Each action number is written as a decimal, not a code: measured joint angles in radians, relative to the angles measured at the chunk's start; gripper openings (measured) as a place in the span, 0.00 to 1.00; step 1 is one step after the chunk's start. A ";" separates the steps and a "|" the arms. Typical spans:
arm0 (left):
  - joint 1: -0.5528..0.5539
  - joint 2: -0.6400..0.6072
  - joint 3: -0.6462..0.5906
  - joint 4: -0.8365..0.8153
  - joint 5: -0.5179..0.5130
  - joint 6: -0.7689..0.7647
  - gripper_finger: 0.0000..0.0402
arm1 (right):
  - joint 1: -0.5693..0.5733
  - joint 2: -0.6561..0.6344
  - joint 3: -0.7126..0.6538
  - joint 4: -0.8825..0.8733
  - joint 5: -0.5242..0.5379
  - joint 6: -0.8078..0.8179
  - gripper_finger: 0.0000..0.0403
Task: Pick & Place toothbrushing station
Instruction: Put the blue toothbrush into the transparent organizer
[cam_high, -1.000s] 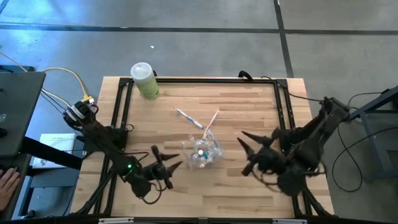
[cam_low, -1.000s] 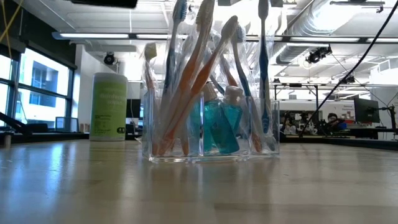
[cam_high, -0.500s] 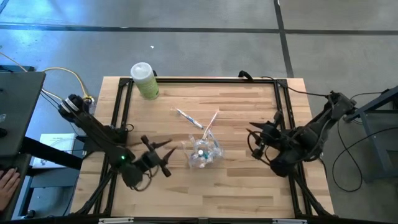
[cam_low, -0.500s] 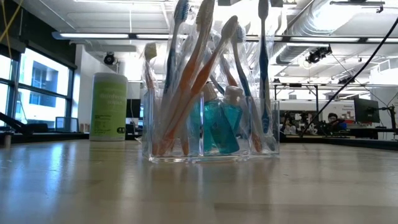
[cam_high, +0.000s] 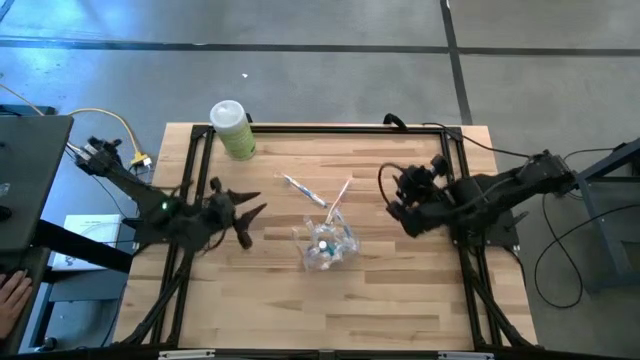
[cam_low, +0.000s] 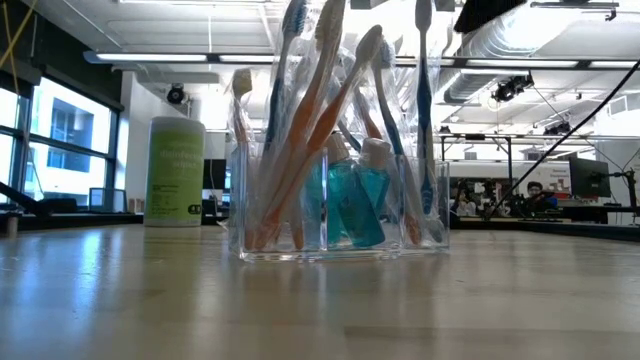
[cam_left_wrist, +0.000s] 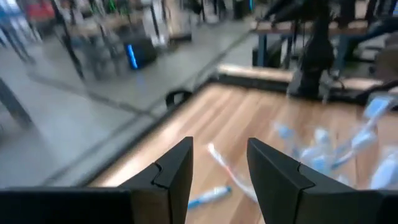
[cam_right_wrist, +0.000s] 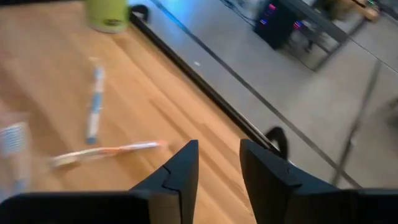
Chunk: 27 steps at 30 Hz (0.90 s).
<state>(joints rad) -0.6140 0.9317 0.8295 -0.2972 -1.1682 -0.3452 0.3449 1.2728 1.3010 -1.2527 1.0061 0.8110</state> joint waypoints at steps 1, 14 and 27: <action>0.035 -0.015 0.000 -0.047 0.046 -0.035 0.36 | -0.028 0.000 -0.006 0.005 -0.006 -0.004 0.28; 0.603 0.048 0.000 -0.184 0.458 0.285 0.36 | -0.212 0.000 -0.152 0.105 -0.164 -0.030 0.44; 0.874 0.192 0.000 -0.226 0.804 0.375 0.36 | -0.209 0.001 -0.231 0.204 -0.178 -0.057 0.43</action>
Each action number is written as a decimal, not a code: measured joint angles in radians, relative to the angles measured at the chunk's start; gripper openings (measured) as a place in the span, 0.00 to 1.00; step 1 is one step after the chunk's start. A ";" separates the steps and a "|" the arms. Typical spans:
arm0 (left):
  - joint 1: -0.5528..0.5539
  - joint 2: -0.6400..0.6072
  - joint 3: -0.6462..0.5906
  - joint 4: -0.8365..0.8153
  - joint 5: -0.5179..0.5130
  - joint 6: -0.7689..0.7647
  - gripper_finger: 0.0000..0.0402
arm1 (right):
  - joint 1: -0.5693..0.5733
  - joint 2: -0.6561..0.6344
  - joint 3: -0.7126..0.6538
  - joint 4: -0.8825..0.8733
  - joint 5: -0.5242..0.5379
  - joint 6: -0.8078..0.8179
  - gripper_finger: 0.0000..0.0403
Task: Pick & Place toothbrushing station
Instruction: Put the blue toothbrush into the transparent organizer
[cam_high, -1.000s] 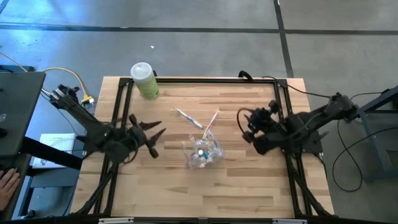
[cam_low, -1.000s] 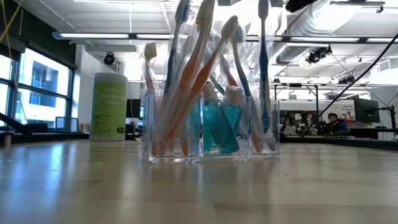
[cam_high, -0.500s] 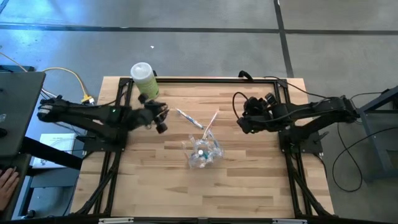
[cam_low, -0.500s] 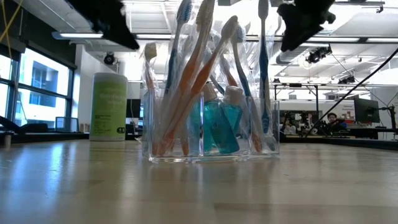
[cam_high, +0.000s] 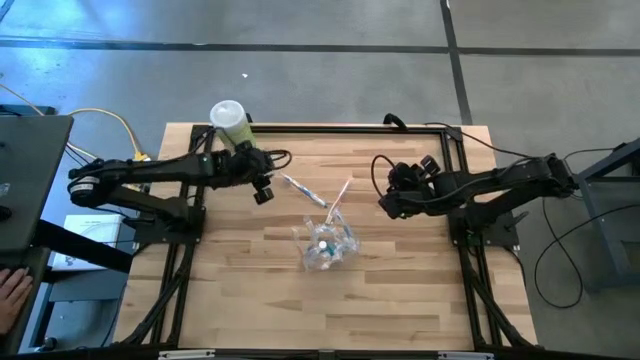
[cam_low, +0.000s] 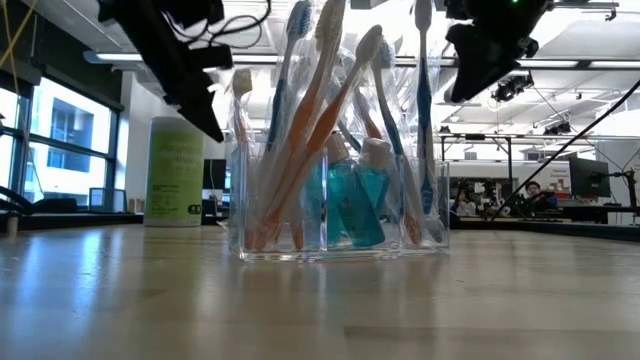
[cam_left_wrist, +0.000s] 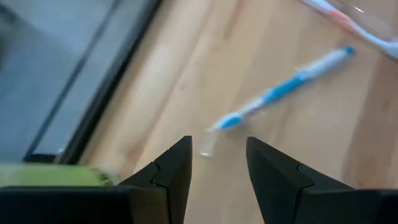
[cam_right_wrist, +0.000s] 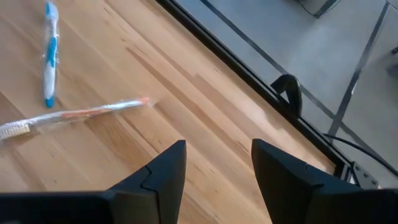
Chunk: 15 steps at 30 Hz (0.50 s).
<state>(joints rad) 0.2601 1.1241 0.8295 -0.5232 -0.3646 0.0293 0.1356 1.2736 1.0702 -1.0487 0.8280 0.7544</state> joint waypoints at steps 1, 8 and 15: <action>0.008 0.012 0.000 0.002 0.025 0.016 0.36 | 0.000 0.000 0.000 0.004 0.000 -0.002 0.43; 0.068 0.114 0.000 0.050 0.031 0.035 0.45 | 0.000 0.000 0.000 0.123 0.002 -0.112 0.43; 0.176 0.288 0.000 0.205 0.099 0.178 0.49 | 0.000 0.000 0.000 0.235 -0.006 -0.206 0.43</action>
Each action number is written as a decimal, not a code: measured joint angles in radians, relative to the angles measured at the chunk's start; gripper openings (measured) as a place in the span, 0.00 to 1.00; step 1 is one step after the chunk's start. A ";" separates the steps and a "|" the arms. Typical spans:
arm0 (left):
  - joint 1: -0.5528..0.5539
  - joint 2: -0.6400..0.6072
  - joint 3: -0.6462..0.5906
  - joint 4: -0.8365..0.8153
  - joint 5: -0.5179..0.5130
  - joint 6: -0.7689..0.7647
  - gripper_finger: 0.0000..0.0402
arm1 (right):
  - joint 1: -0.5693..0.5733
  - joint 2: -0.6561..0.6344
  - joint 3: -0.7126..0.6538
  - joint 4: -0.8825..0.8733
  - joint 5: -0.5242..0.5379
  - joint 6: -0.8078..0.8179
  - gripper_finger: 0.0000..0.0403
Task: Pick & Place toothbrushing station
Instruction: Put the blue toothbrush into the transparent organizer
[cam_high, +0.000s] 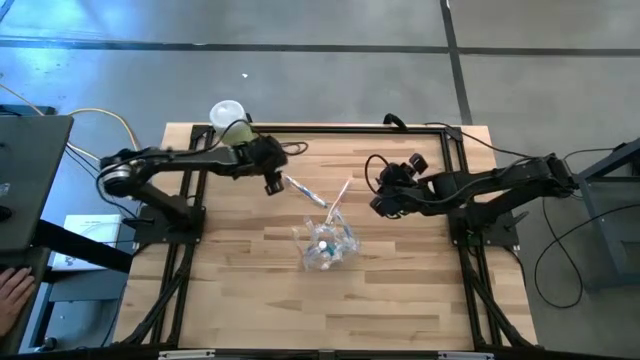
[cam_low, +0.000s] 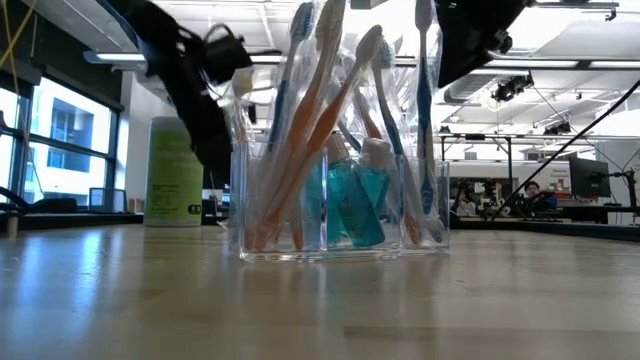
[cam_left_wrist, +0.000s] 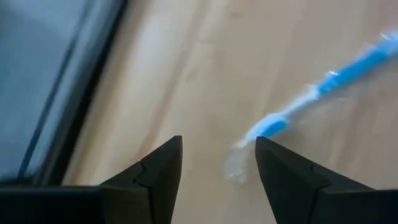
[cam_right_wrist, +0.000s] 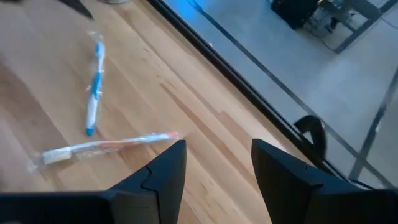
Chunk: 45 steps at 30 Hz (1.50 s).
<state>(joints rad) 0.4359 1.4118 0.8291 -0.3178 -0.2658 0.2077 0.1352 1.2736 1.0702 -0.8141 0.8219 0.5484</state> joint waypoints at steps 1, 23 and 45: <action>0.008 0.027 0.000 0.019 0.037 0.049 0.49 | 0.000 0.000 0.000 0.002 -0.009 0.000 0.43; 0.024 0.302 0.003 0.205 0.275 0.293 0.49 | 0.000 0.007 0.000 0.011 -0.121 0.057 0.43; -0.295 0.087 -0.003 0.049 -0.355 0.027 0.00 | 0.128 0.076 -0.006 -0.022 -0.219 0.119 0.43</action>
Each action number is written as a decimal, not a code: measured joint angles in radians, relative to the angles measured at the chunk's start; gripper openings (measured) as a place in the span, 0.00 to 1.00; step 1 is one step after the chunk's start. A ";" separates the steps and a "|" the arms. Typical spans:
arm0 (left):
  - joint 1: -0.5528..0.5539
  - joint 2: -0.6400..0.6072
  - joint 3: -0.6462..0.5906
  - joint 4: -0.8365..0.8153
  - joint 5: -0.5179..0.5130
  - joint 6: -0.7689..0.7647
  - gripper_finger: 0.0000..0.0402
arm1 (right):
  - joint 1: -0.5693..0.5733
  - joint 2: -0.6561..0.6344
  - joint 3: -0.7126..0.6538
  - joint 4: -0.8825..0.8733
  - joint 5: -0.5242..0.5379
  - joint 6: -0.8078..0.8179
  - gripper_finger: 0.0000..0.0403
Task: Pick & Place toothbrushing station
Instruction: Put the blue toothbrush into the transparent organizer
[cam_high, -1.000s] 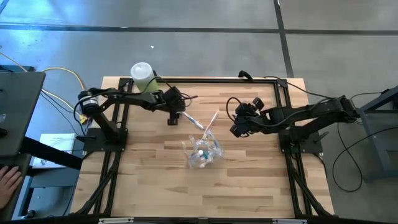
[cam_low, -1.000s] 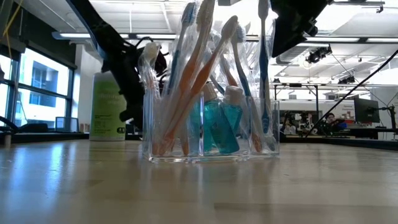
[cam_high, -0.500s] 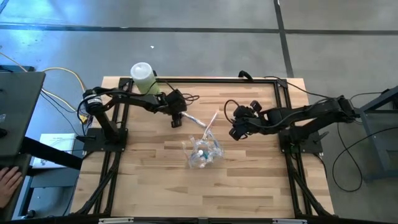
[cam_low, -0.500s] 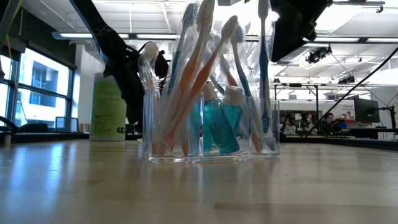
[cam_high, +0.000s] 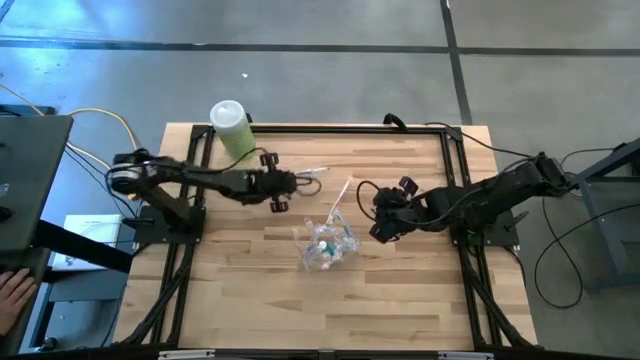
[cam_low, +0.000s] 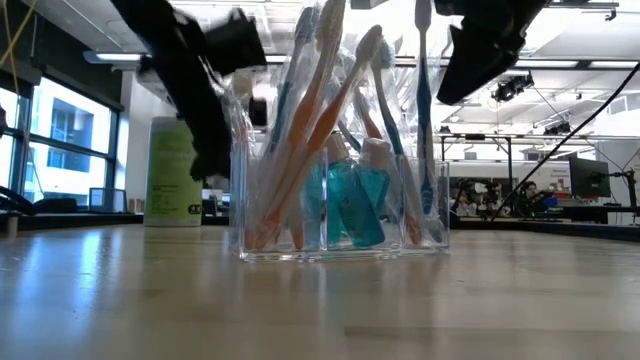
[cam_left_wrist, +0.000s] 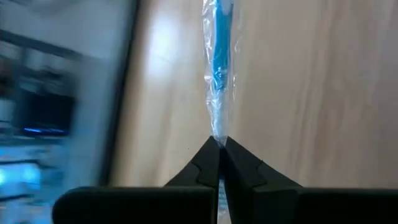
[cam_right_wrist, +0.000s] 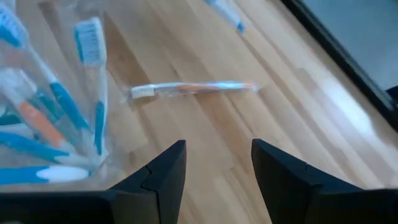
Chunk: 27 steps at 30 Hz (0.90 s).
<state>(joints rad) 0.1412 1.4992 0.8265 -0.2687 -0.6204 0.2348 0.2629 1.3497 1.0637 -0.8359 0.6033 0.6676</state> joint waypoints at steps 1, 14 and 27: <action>-0.042 -0.032 0.000 -0.016 -0.050 -0.005 0.00 | 0.010 0.002 0.000 -0.002 -0.001 0.003 0.43; -0.816 -0.242 0.001 0.185 -0.837 0.488 0.00 | 0.099 0.001 0.000 0.164 0.023 -0.085 0.43; -0.897 0.015 0.003 0.690 -0.594 1.338 0.00 | 0.170 0.001 0.000 0.655 -0.408 -0.356 0.43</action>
<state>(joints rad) -0.7561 1.5138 0.8291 0.4209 -1.2148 1.5728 0.4327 1.3510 1.0641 -0.1813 0.1953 0.3115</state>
